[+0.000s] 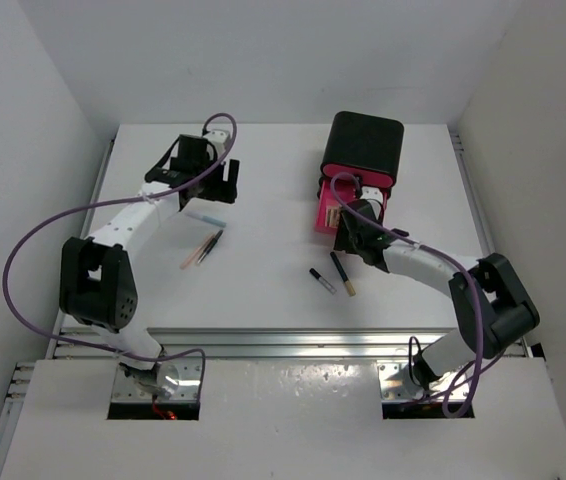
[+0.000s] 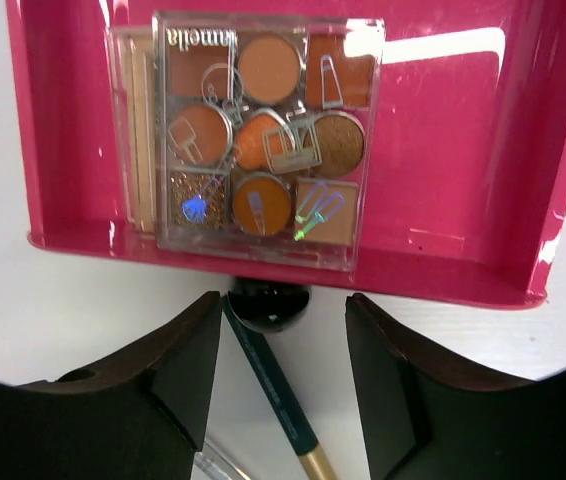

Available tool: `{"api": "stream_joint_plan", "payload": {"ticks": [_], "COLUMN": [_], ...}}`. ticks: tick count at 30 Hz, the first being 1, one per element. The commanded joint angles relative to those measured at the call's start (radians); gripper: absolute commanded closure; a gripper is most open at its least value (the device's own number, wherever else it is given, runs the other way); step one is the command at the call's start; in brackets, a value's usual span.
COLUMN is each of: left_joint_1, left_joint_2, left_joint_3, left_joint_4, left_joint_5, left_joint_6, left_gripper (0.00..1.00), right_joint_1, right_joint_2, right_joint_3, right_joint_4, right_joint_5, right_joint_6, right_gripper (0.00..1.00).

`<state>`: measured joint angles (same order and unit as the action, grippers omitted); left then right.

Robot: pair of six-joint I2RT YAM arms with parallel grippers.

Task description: Organize the makeup

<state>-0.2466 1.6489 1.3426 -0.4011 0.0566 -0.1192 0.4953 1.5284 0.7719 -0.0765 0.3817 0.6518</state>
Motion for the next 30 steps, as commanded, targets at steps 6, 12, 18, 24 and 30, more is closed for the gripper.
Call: {"api": "stream_joint_plan", "payload": {"ticks": [6,12,18,24,30], "left_joint_1": [0.007,0.007,0.007,0.007,0.007], "left_joint_2": [-0.064,-0.073,-0.074,-0.074,-0.074], "left_joint_3": [-0.022,-0.022,-0.04,-0.049,-0.049], "left_joint_4": [0.062,0.081,0.081,0.081,0.09], "left_joint_5": [0.02,0.02,0.02,0.02,0.02], "left_joint_6": [-0.028,-0.028,-0.028,-0.019,-0.019], "left_gripper": [0.18,0.18,0.18,0.18,0.18], "right_joint_1": [-0.012,-0.005,-0.015,-0.017,-0.021], "right_joint_2": [0.056,0.076,0.056,0.029,0.059], "right_joint_3": [0.046,0.076,0.078,0.122,0.193], "right_joint_4": [0.043,0.029,0.049,0.072,0.104], "right_joint_5": [0.042,0.032,0.074,0.112,0.138], "right_joint_6": [0.068,0.088,0.075,0.006,-0.073], "right_gripper": [0.51,0.64,0.76,0.89,0.9]}}
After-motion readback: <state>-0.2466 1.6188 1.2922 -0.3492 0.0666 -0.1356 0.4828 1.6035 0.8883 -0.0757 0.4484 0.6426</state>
